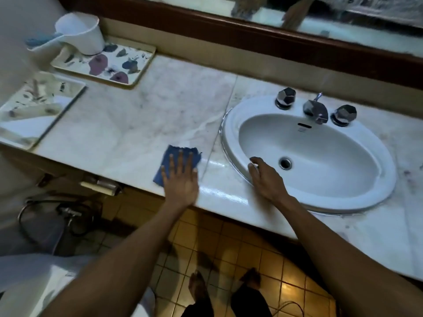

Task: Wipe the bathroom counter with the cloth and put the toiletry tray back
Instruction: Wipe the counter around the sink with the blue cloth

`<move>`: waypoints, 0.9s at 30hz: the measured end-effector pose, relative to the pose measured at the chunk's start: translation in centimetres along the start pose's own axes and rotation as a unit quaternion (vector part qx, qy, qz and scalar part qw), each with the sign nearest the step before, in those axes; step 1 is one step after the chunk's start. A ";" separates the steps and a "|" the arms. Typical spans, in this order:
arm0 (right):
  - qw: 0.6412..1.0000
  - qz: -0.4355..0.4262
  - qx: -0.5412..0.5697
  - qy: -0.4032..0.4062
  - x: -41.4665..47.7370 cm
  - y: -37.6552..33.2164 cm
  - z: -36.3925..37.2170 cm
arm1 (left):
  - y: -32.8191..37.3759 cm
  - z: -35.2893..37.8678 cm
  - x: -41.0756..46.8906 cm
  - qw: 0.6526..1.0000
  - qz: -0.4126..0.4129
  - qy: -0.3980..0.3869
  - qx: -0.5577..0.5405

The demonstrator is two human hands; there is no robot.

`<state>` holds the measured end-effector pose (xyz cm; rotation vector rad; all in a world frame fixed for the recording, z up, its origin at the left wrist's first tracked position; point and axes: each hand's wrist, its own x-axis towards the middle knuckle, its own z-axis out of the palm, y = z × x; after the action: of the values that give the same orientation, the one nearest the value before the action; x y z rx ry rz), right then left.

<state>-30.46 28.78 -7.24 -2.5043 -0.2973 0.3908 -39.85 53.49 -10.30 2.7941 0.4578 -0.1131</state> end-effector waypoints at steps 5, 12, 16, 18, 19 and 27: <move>0.996 -0.079 0.021 0.039 2.8 -4.0 1.6 | 1.7 0.6 -1.7 0.980 0.190 -0.059 0.012; 0.986 -0.157 -0.055 0.025 9.8 -8.6 2.5 | -11.6 -4.2 4.4 0.994 0.098 -0.046 0.017; 0.982 -0.177 -0.057 -0.005 15.0 -11.0 3.7 | -12.8 -5.3 9.4 0.996 -0.086 -0.014 -0.019; 0.982 -0.180 -0.063 -0.013 18.0 -12.1 4.5 | -10.2 -4.2 10.8 0.992 -0.120 0.031 -0.018; 0.982 -0.178 -0.063 -0.017 19.6 -12.6 5.0 | -8.9 -3.6 10.9 0.995 -0.093 0.042 -0.010; 0.978 -0.169 -0.123 -0.024 29.7 -16.4 6.8 | -15.9 -6.0 14.1 0.988 0.141 0.023 0.059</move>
<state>-7.11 54.27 -9.42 -2.6174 -0.8227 0.2897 -31.46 73.97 -10.93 2.9490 0.0639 -0.0117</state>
